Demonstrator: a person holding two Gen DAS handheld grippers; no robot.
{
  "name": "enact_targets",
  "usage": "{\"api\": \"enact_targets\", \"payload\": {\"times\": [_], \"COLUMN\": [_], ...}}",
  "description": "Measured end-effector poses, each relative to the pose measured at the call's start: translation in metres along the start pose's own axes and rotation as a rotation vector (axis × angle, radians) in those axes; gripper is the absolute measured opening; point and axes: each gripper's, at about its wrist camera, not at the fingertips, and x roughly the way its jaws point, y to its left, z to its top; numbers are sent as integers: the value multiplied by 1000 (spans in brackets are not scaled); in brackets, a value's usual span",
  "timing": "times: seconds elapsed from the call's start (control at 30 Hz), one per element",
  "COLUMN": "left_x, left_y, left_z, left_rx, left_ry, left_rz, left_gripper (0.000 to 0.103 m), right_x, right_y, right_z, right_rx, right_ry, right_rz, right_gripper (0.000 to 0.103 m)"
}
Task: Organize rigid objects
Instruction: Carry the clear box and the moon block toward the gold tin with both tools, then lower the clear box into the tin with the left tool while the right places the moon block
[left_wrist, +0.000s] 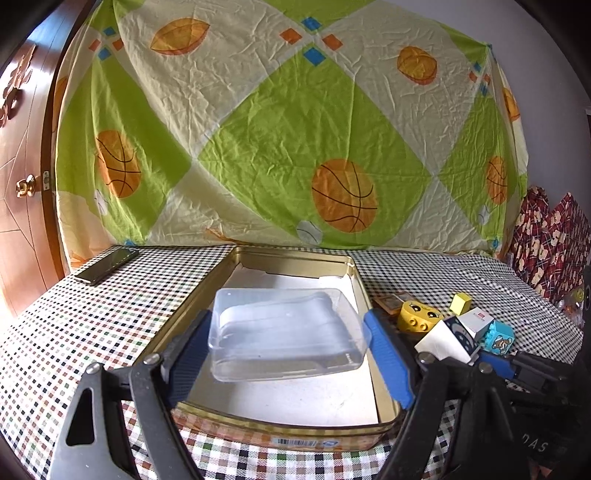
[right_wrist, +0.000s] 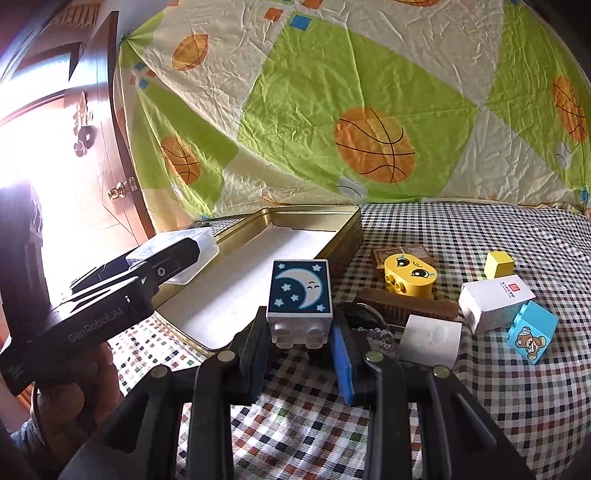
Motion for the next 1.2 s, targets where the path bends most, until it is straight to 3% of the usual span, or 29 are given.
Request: {"api": "enact_targets", "payload": {"times": [0.7,1.2], "left_x": [17,37], "left_y": [15,27], "left_z": [7,21], "left_rx": [10,30], "left_ry": [16,69], "left_rz": [21,43], "left_gripper": [83,83], "right_x": [14,40], "right_y": [2,4], "right_z": [16,42], "right_rx": [27,-51], "right_ry": [12,45], "right_rz": [48,27], "right_gripper": [34,34]}}
